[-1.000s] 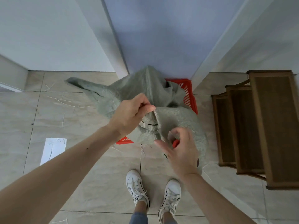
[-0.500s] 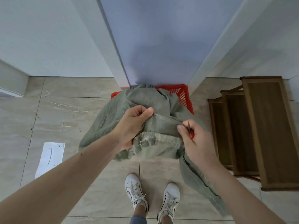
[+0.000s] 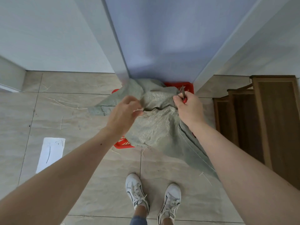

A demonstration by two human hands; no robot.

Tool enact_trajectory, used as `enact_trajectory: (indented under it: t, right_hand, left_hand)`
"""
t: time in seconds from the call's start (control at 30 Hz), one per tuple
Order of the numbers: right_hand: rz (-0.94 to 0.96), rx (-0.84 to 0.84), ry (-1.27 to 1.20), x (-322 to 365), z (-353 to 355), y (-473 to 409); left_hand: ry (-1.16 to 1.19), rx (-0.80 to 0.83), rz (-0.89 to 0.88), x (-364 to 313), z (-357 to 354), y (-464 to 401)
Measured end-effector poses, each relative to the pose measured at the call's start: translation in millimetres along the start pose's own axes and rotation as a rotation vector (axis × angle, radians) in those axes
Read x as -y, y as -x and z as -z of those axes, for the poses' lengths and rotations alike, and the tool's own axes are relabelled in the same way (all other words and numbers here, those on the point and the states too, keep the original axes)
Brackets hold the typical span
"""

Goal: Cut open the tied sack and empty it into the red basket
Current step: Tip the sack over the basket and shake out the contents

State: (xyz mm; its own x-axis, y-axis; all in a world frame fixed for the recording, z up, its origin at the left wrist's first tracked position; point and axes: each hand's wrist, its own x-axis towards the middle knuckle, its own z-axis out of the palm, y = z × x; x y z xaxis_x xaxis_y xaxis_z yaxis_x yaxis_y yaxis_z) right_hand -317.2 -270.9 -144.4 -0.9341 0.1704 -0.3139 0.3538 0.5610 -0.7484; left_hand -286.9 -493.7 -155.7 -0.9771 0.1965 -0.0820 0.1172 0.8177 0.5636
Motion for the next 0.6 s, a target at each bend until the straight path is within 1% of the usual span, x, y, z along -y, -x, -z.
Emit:
enact_trajectory:
  t: [0.07,0.13,0.17,0.23,0.3,0.37,0.4,0.43,0.47,0.53,0.6]
  right_hand:
    - [0.002,0.007,-0.024,-6,4,4]
    - [0.025,0.036,-0.069,-9,8,7]
    - [0.029,0.058,-0.091,-9,9,8]
    - [0.022,0.098,-0.137,-7,11,8]
    - [0.023,0.104,-0.174,-7,15,8]
    - [0.019,0.087,-0.166,-7,20,8]
    - [0.015,0.089,-0.133,-9,24,10]
    - [0.016,0.100,-0.078,-11,29,14]
    - [0.029,0.114,0.004,-14,34,19]
    - [0.064,0.135,0.229,-25,45,35]
    - [0.036,0.146,0.439,-37,54,53]
  left_hand:
    - [-0.016,0.040,0.050,2,-1,-5]
    - [-0.091,0.075,0.124,-3,-3,-9]
    - [-0.153,0.074,0.126,-5,-4,-12]
    - [-0.237,0.070,0.072,-4,-7,-17]
    - [-0.197,0.058,0.009,1,-10,-21]
    - [-0.077,0.119,-0.009,5,-9,-24]
    - [-0.032,0.179,0.031,4,-6,-24]
    - [-0.026,0.234,0.098,4,-3,-24]
    - [-0.051,0.255,0.147,5,0,-25]
    - [-0.106,0.221,0.178,6,7,-26]
    - [-0.056,0.183,0.218,6,15,-26]
